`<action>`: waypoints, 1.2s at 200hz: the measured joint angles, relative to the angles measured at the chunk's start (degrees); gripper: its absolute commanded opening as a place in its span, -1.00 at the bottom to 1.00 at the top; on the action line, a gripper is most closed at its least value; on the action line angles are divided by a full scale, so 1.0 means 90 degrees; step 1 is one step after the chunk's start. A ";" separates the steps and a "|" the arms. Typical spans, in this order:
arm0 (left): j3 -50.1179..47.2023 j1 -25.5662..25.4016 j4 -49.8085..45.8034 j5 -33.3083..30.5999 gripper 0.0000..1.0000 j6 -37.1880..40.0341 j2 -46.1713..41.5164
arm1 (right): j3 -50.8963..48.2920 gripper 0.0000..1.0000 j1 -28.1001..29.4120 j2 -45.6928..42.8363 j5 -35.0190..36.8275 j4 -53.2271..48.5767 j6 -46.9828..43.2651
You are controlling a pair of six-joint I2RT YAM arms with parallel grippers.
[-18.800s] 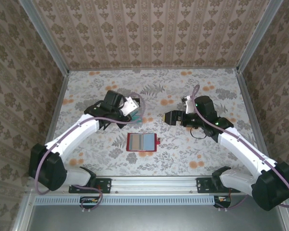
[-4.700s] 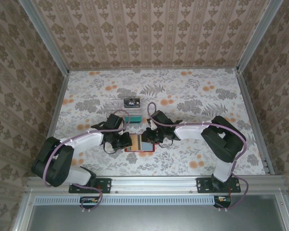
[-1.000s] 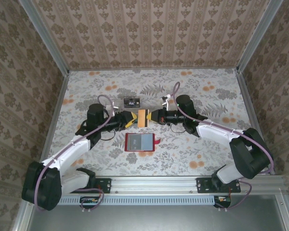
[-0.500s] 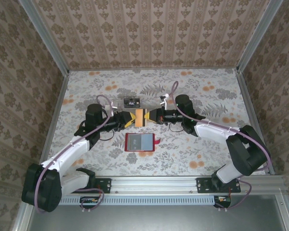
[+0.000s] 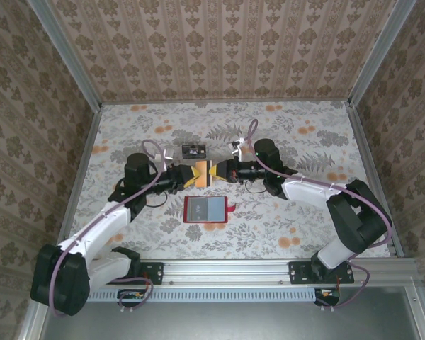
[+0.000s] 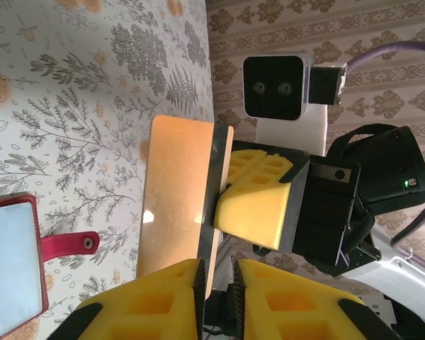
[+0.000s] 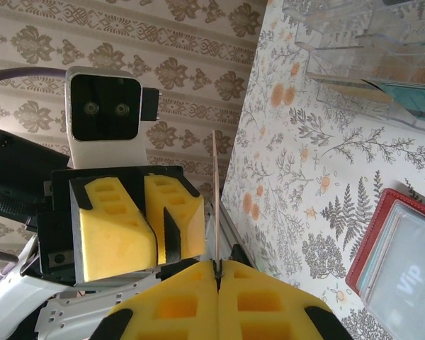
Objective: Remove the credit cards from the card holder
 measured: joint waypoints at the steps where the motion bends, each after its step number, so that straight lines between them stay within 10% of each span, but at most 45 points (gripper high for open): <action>1: 0.0000 0.0007 -0.0032 -0.0005 -0.44 0.0010 -0.0010 | 0.0000 -1.00 0.0000 0.0000 0.0000 0.0000 0.0000; 109: -0.0126 0.0245 -0.0447 -0.0119 -0.41 0.0160 -0.0153 | 0.0000 -1.00 0.0027 -0.0002 -0.0070 0.0311 0.0192; 206: -0.0148 0.0226 0.0029 0.0032 -0.87 -0.0049 -0.0189 | 0.0032 -1.00 0.0109 0.0095 -0.0189 0.0593 0.0328; 240: -0.0146 0.0187 0.0126 0.0058 -1.00 -0.0061 -0.0221 | 0.0036 -0.24 0.0109 0.0119 -0.0187 0.0515 0.0294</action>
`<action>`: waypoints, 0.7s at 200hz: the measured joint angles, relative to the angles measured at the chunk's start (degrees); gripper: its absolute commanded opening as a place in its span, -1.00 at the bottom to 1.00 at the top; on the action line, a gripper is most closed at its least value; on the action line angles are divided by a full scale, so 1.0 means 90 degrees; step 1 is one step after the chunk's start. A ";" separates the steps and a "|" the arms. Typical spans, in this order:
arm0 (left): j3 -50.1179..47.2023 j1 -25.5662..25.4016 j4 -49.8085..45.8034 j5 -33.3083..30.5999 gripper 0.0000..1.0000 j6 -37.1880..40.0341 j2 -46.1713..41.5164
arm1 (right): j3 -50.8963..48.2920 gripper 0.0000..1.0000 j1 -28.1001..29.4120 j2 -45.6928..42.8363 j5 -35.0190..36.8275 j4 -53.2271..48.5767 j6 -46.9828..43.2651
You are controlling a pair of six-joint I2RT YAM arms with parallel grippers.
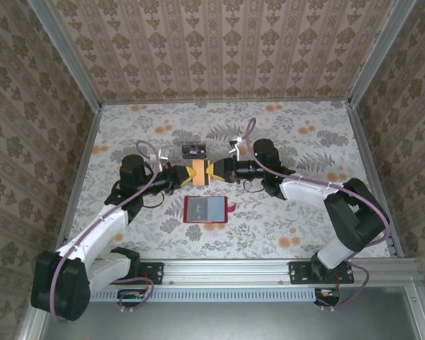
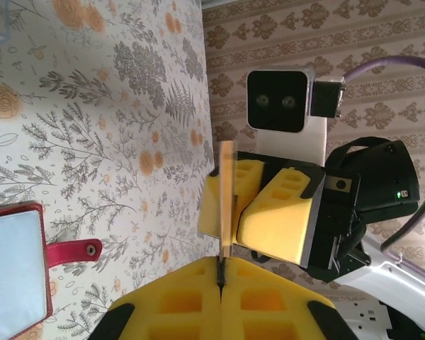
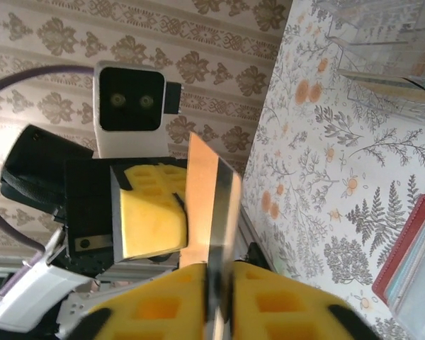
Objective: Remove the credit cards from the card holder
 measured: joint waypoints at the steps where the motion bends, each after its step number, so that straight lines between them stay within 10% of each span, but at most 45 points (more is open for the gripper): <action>1: 0.0002 0.0000 -0.0005 0.0000 -1.00 0.0002 -0.0002 | 0.0000 -0.19 0.0000 0.0000 -0.0002 0.0002 -0.0017; 19: 0.0092 -0.0002 -0.0323 0.0007 -1.00 0.0192 -0.0032 | 0.0012 0.38 -0.0002 0.0000 0.0005 -0.0189 -0.0119; 68: 0.1231 0.0282 -0.2657 -0.0386 -1.00 0.1756 -0.0100 | 0.0007 0.95 -0.0223 -0.0646 0.0367 -0.1851 -0.1100; 140: 0.2888 0.0352 -0.5659 -0.2907 -1.00 0.5615 0.0389 | 0.0005 1.00 -0.0563 -0.2353 0.1375 -0.3767 -0.2443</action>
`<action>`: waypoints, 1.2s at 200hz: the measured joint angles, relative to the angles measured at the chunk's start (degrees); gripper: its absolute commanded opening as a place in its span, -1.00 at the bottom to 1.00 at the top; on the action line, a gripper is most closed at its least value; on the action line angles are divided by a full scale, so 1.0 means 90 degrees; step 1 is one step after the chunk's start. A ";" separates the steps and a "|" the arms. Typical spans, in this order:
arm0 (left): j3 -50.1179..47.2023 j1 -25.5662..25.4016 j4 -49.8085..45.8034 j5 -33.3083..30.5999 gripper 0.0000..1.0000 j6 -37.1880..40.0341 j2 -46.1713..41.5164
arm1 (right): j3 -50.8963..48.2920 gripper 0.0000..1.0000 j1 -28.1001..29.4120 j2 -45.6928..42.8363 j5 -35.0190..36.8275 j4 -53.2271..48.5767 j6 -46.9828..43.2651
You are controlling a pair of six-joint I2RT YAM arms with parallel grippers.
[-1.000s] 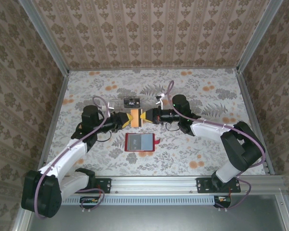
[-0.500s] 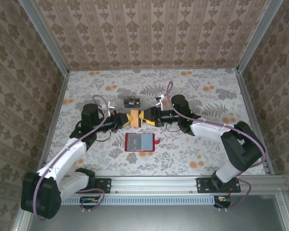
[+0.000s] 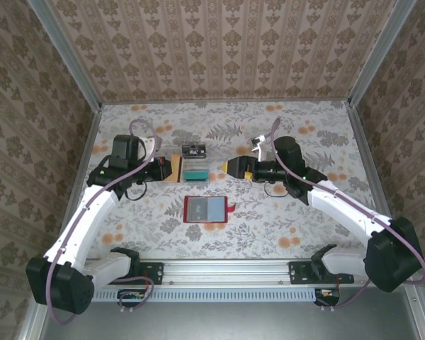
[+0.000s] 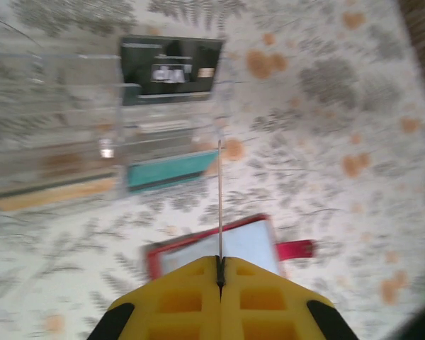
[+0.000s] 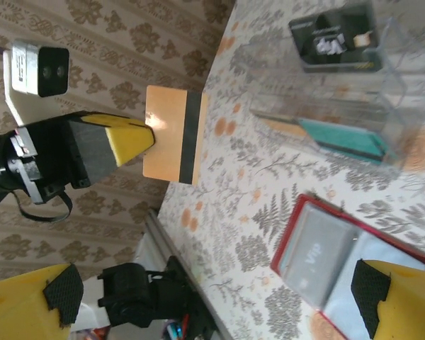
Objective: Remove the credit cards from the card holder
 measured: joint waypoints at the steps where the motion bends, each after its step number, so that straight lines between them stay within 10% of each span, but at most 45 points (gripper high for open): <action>1: 0.0010 -0.0007 -0.0022 -0.0070 -1.00 0.0073 0.0012 | -0.0002 1.00 -0.0007 -0.0019 0.0015 -0.0017 -0.0012; 132: -0.0755 -0.0731 0.0532 -0.2441 -1.00 0.6802 0.0646 | -0.0019 1.00 -0.0321 -0.0554 0.0665 -0.1042 -0.0724; 240: -0.1287 -0.0845 0.1868 -0.2688 -1.00 0.9020 0.1406 | 0.0104 1.00 -0.0410 -0.0070 0.0661 -0.1069 -0.0721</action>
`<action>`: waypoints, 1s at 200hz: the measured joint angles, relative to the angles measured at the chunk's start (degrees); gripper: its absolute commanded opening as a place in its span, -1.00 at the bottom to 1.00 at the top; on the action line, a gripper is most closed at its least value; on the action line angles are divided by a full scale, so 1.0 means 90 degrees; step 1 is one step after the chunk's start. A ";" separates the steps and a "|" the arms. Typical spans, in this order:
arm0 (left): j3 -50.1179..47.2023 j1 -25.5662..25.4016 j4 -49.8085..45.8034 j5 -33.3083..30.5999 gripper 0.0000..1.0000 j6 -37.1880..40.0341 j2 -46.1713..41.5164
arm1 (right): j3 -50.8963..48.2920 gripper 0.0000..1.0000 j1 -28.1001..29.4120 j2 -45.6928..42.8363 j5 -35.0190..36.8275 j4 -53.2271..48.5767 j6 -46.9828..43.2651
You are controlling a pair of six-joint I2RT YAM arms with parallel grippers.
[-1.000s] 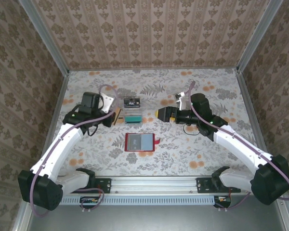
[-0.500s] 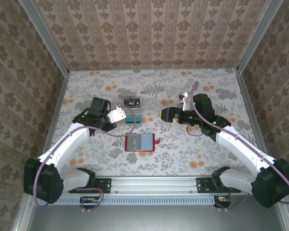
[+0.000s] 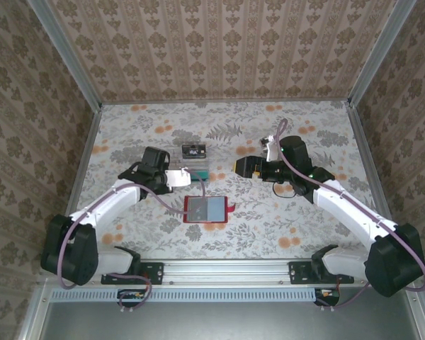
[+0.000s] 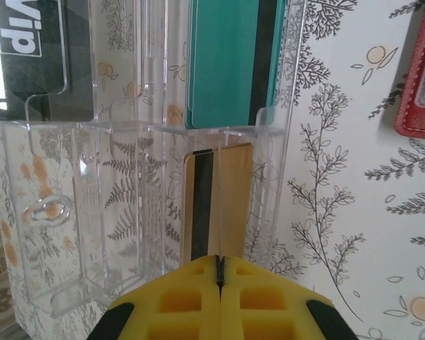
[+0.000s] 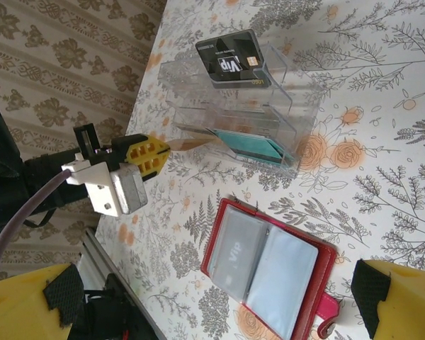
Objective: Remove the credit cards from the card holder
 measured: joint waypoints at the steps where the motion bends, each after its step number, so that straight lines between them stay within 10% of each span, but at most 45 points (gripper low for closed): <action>1: 0.0000 0.0000 0.0007 0.0000 -1.00 0.0005 0.0005 | 0.0000 1.00 0.0000 0.0002 0.0000 0.0000 0.0000; 113: 0.0000 0.0146 0.0231 -0.0036 -1.00 0.0287 0.0525 | 0.0010 1.00 -0.0131 0.0136 -0.0027 0.0029 0.0019; 128: 0.0000 0.0177 0.0243 -0.0039 -0.54 0.0316 0.0539 | 0.0010 1.00 -0.0138 0.0177 -0.0034 0.0053 0.0027; 200: 0.0005 0.0216 0.0607 -0.0209 -0.46 0.0323 0.0704 | 0.0010 1.00 -0.0180 0.0304 -0.0182 0.0100 0.0053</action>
